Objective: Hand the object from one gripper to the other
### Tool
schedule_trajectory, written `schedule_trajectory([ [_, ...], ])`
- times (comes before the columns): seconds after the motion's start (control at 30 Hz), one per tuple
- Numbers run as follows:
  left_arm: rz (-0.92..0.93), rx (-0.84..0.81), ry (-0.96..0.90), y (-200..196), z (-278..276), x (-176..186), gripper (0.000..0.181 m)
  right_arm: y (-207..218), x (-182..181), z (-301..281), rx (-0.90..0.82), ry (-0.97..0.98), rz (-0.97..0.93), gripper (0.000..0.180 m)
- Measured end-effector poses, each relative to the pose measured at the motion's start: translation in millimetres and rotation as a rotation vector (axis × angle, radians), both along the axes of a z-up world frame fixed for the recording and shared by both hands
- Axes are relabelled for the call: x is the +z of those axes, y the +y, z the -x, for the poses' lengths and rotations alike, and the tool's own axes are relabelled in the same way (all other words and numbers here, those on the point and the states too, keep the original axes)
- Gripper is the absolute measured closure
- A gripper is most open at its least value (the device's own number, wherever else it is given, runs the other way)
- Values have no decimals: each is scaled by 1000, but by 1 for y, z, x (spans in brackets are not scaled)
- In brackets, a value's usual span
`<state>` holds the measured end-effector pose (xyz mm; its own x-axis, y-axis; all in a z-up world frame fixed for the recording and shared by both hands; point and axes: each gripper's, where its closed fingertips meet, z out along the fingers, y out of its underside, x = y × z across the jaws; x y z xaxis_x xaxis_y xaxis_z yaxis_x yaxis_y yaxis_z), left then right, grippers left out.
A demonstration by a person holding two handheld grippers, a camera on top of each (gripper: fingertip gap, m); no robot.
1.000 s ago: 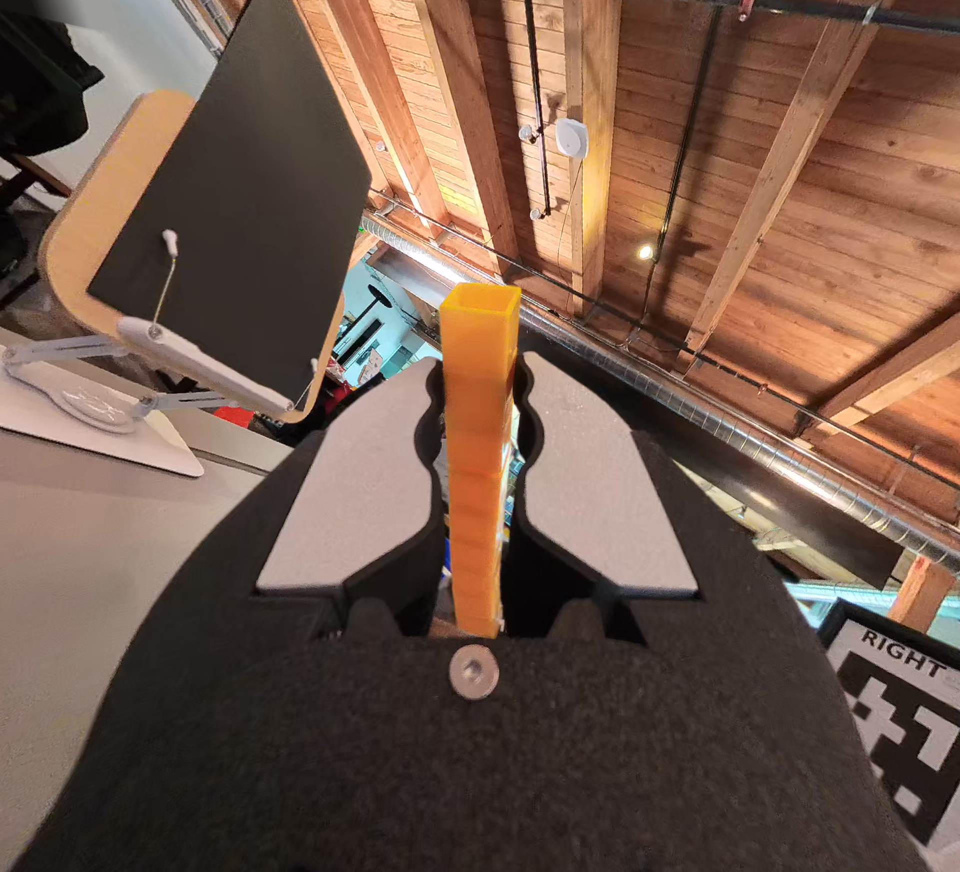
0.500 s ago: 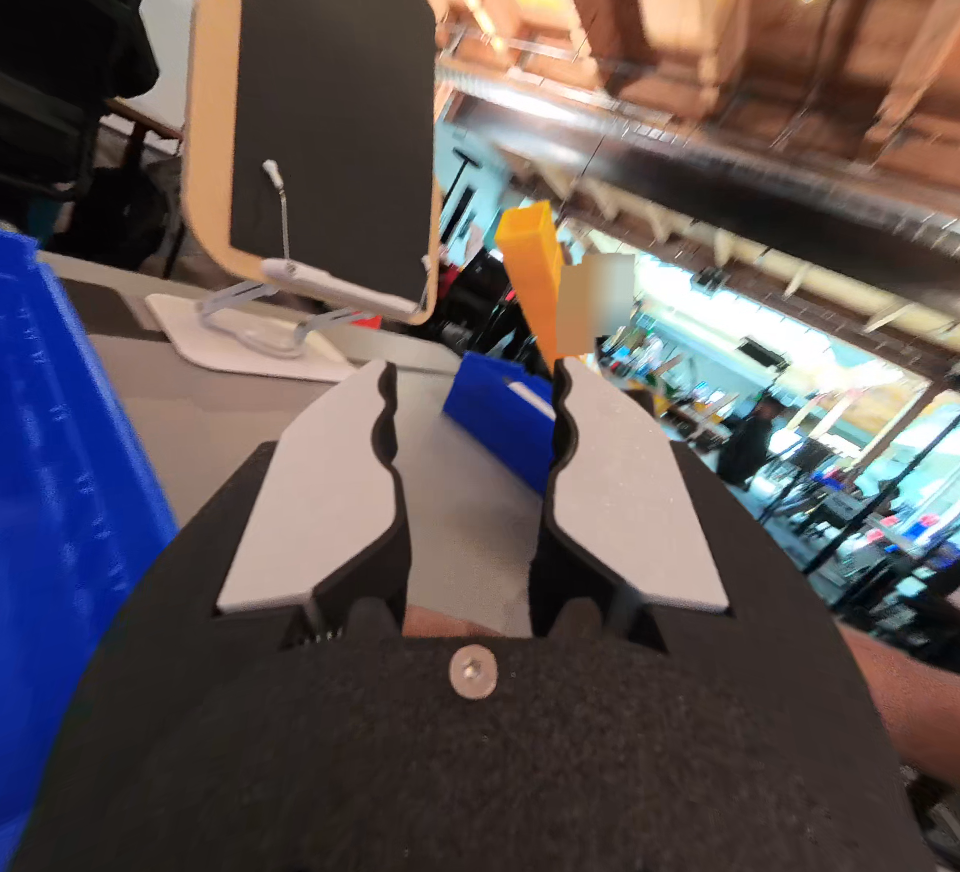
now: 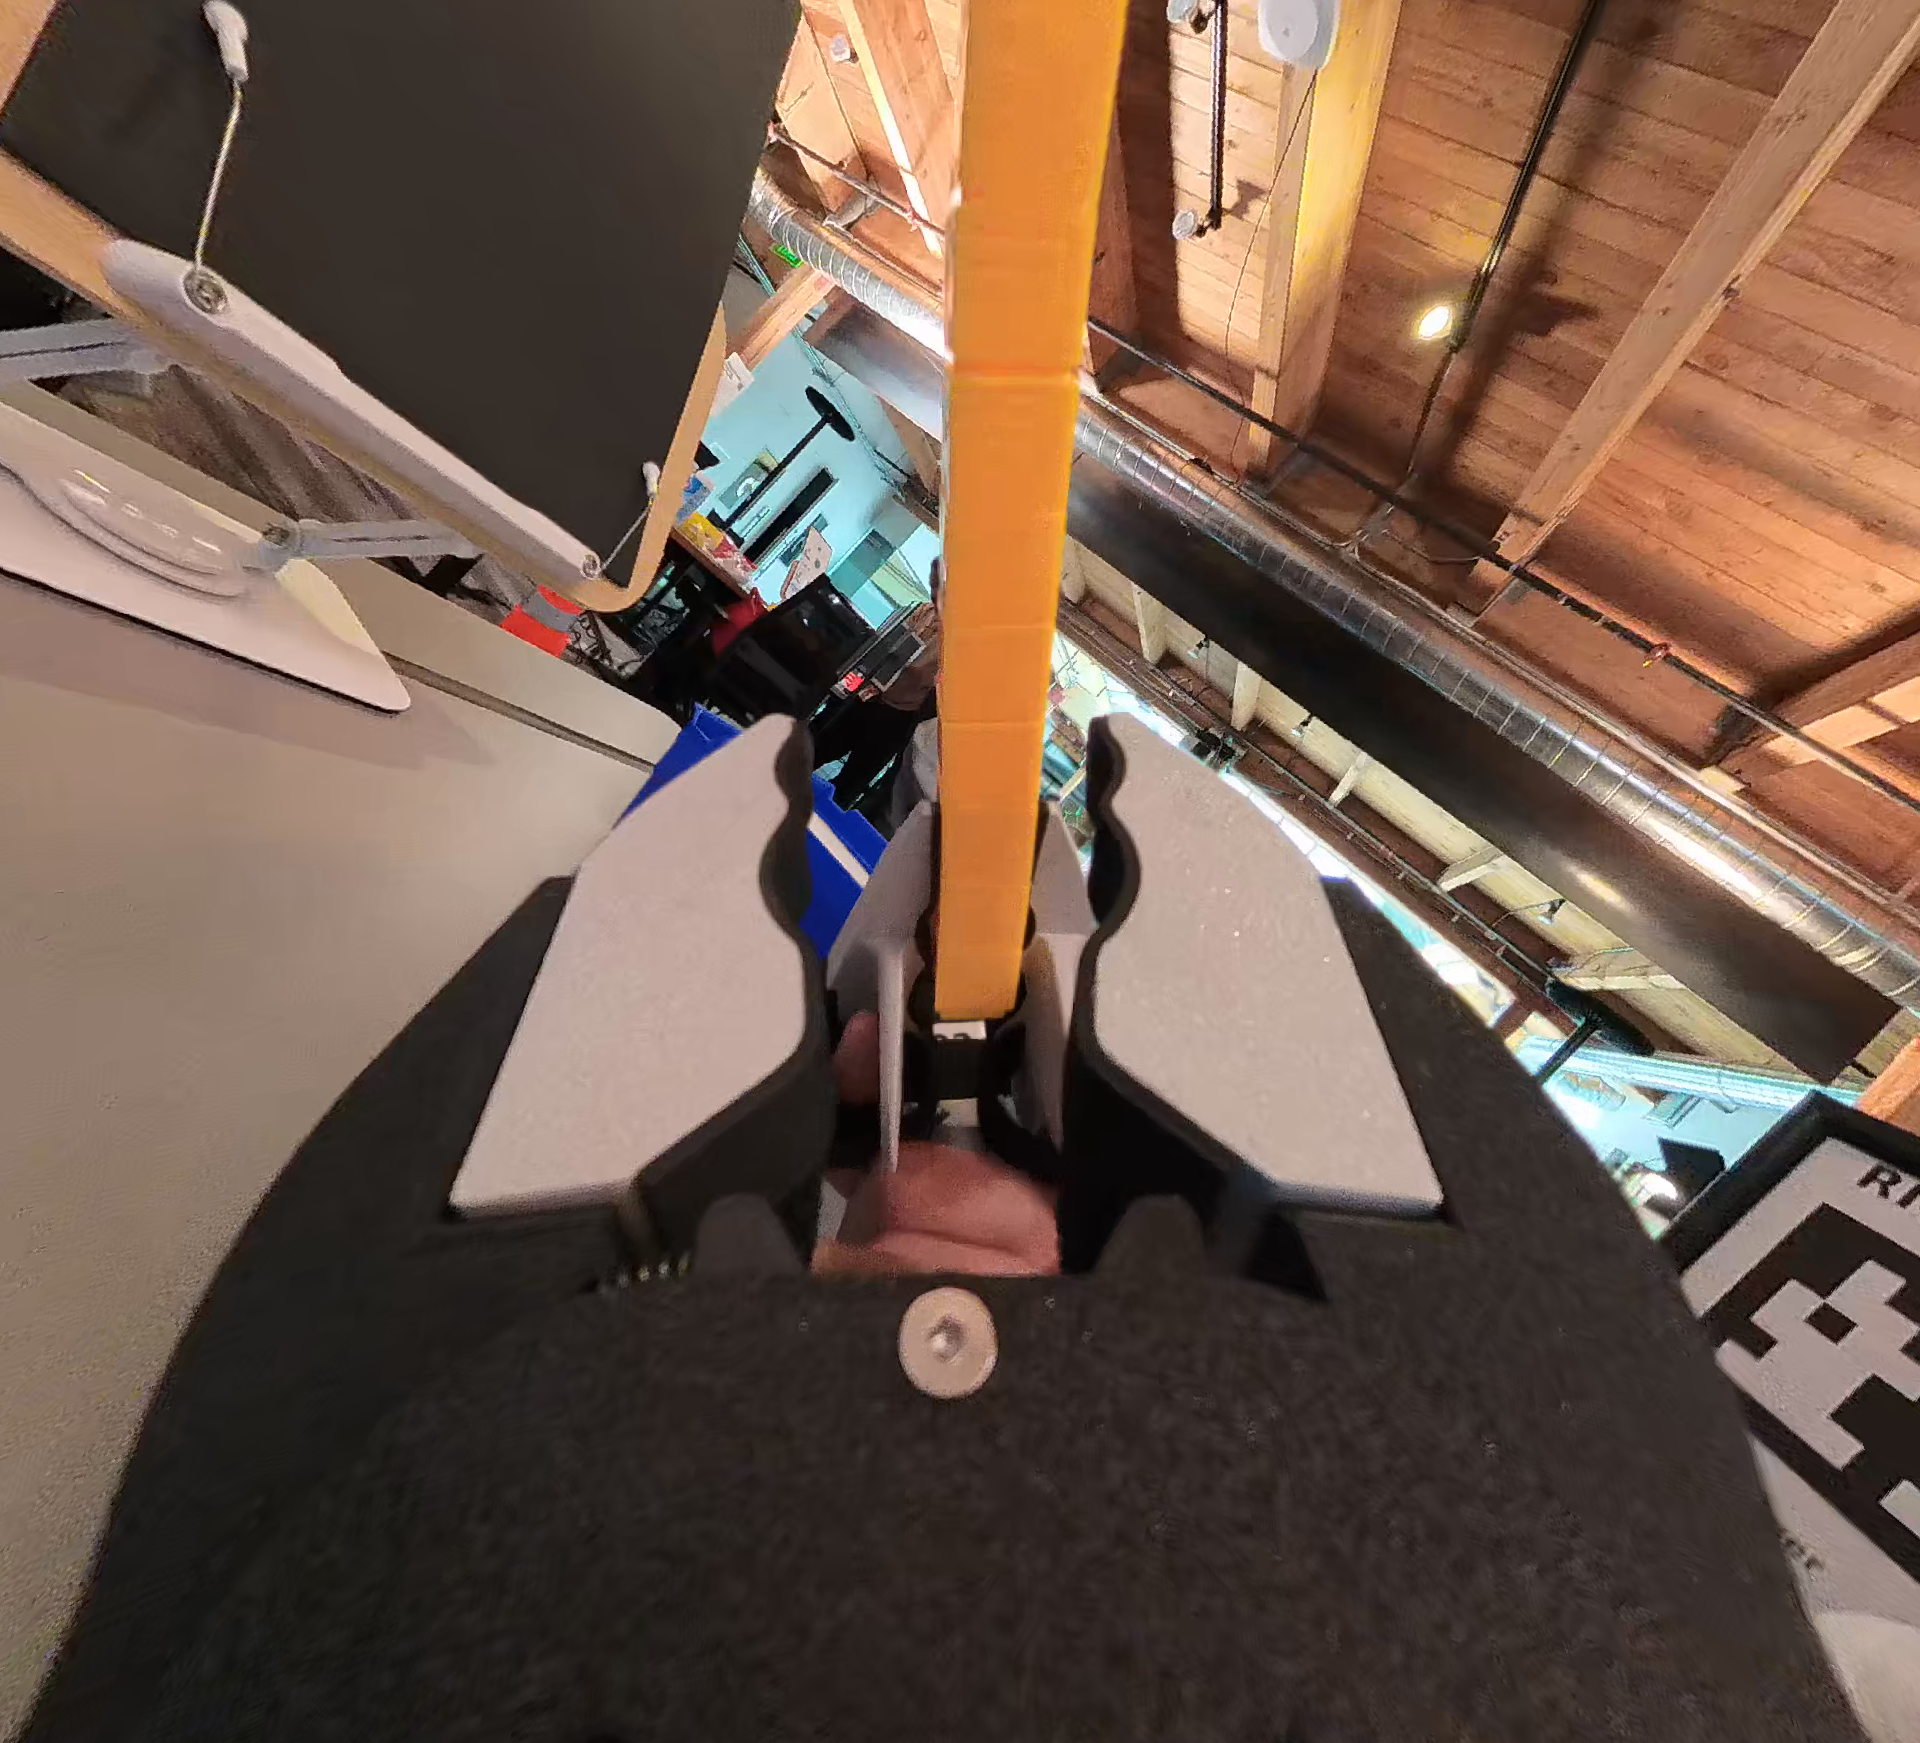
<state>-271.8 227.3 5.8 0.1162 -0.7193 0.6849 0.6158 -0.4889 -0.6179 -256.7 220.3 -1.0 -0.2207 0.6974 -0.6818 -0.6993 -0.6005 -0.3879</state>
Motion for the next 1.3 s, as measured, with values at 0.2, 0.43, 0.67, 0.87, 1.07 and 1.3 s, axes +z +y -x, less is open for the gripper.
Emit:
schedule_trajectory([
  [0.2, -54, 3, 23, -5, -1, -2, 153, -4, -6, 21, 24, -25, 15, 158],
  [0.43, -51, -111, 27, -7, 6, -11, 160, -7, -16, 30, -6, -173, -22, 154],
  [0.67, -155, -56, 422, 4, 21, -35, 160, 18, -34, 0, -345, -883, -338, 131],
  [0.87, -240, 113, 721, 20, 28, -52, 160, 18, 7, 8, -681, -1141, -431, 126],
  [1.07, -333, 126, 858, 7, 10, -62, 160, 19, -1, 41, -788, -1299, -360, 136],
  [1.3, -387, 129, 908, 1, 4, -64, 160, 27, -9, 33, -729, -1290, -293, 155],
])
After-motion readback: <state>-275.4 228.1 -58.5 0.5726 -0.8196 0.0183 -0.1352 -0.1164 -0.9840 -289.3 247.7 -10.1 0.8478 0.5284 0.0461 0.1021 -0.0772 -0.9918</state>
